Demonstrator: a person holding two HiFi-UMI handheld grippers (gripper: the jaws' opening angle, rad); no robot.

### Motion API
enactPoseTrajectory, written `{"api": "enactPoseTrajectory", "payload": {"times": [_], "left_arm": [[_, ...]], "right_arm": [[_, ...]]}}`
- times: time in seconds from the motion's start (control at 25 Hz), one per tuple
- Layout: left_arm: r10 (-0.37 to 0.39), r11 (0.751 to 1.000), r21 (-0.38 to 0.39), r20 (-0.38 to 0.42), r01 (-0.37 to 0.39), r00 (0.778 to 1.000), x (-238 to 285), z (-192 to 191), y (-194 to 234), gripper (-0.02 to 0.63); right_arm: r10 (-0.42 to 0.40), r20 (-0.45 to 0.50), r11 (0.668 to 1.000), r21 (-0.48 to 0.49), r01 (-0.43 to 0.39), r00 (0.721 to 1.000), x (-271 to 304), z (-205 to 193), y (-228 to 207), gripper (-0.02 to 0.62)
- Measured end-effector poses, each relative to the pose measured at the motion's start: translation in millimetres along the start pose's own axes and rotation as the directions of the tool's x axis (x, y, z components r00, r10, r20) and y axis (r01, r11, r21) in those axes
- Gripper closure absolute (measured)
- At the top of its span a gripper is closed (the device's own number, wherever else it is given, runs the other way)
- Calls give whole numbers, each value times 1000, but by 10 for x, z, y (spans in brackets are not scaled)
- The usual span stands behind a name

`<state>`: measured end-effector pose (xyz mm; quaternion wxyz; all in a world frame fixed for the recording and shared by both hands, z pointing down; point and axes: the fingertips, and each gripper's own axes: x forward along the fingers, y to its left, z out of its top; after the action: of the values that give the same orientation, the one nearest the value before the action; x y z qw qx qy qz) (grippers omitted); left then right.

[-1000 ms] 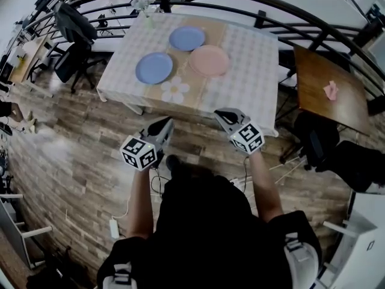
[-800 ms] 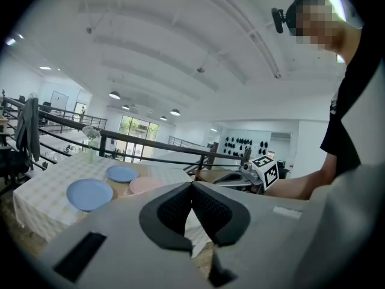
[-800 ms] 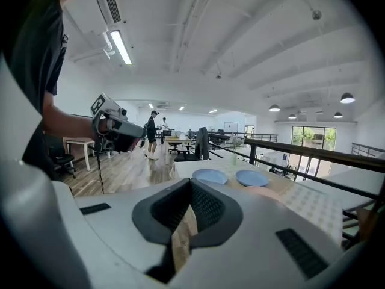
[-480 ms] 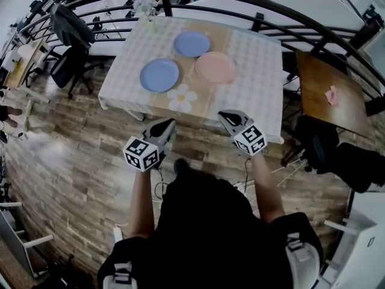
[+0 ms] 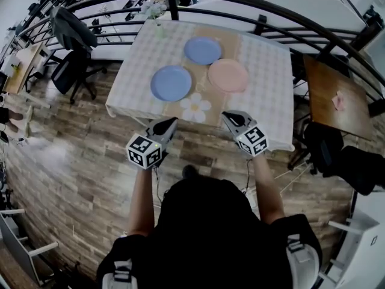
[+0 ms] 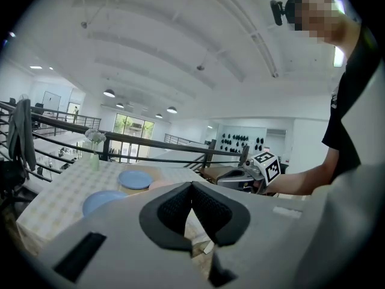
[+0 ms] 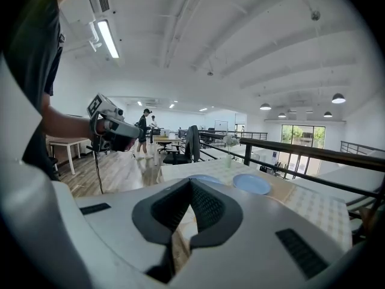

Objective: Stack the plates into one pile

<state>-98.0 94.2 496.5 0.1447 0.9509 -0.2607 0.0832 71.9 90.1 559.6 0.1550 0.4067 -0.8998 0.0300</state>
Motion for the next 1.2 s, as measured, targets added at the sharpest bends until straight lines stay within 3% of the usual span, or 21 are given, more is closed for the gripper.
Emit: {"api": "enactPoseTrajectory", "payload": {"times": [0.68, 1.2], "left_arm": [[-51, 999, -15, -11, 51, 999, -136, -43, 571, 604], [-46, 999, -26, -16, 45, 999, -190, -63, 669, 604]], "right_arm": [[-101, -74, 994, 25, 103, 992, 386, -113, -30, 595], [-105, -110, 994, 3, 106, 988, 486, -227, -45, 595]]}}
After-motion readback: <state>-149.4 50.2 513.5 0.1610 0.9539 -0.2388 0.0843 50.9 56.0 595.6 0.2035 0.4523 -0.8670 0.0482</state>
